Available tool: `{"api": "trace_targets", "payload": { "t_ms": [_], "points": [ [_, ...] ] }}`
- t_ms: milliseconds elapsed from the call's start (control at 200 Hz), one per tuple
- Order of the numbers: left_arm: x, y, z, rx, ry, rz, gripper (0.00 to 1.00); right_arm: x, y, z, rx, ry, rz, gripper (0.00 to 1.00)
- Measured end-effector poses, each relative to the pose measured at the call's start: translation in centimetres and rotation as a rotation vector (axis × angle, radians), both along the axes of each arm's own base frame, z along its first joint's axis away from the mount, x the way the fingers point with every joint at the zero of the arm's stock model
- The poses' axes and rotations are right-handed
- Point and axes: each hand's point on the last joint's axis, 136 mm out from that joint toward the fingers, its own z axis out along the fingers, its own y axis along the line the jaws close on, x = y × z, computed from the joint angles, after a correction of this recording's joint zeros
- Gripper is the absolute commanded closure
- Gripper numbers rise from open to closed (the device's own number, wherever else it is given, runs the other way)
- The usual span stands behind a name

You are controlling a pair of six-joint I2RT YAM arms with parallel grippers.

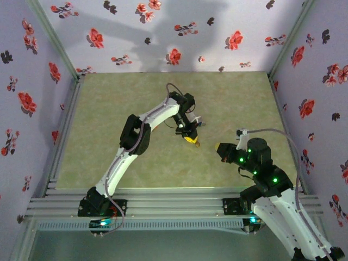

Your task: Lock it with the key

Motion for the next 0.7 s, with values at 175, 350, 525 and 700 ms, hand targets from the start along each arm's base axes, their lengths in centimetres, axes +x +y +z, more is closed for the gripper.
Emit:
{"api": "trace_targets", "payload": {
  "t_ms": [175,350,525,700],
  "points": [
    [0.0,0.0,-0.3,-0.007,0.025,-0.003,0.93,0.0,0.0,-0.3,0.000,0.007,0.002,1.00],
    [0.0,0.0,-0.7,-0.002,0.027,-0.008,0.82,-0.1,0.1,-0.9,-0.004,0.021,0.005,1.00],
    [0.1,0.2,-2.1,0.027,0.028,-0.009,0.77,0.0,0.2,-1.2,-0.003,0.023,0.006,1.00],
    [0.6,0.1,-1.9,0.026,0.011,-0.008,0.75,0.0,0.4,-1.4,0.011,0.038,0.011,1.00]
  ]
}}
